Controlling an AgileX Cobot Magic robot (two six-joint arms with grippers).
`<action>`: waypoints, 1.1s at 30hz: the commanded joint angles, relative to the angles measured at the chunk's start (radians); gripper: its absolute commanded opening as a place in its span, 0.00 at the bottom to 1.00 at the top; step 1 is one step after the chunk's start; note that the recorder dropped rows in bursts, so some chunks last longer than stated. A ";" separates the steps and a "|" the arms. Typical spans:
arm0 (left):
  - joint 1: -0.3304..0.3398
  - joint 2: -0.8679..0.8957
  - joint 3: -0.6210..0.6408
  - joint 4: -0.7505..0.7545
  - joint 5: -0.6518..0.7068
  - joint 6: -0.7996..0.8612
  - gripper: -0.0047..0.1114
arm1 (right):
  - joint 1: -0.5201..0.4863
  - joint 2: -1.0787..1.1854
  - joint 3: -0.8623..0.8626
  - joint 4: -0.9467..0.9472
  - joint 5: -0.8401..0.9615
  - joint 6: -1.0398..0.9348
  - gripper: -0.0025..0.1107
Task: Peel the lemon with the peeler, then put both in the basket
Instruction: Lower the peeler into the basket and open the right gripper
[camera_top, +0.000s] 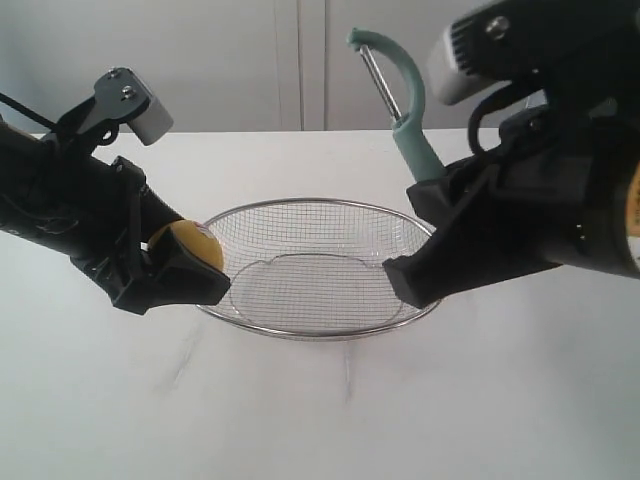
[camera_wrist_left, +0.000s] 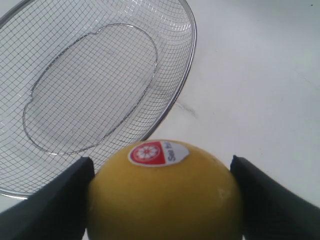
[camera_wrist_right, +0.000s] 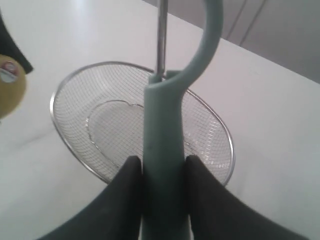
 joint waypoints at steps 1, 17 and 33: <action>0.003 -0.004 -0.001 -0.026 0.028 -0.005 0.04 | -0.077 0.084 0.002 -0.031 -0.013 0.015 0.02; 0.003 -0.004 -0.001 -0.036 0.032 -0.005 0.04 | -0.429 0.457 -0.193 0.122 -0.203 -0.267 0.02; 0.003 -0.004 -0.001 -0.046 0.036 -0.005 0.04 | -0.488 0.780 -0.415 0.661 -0.002 -0.939 0.02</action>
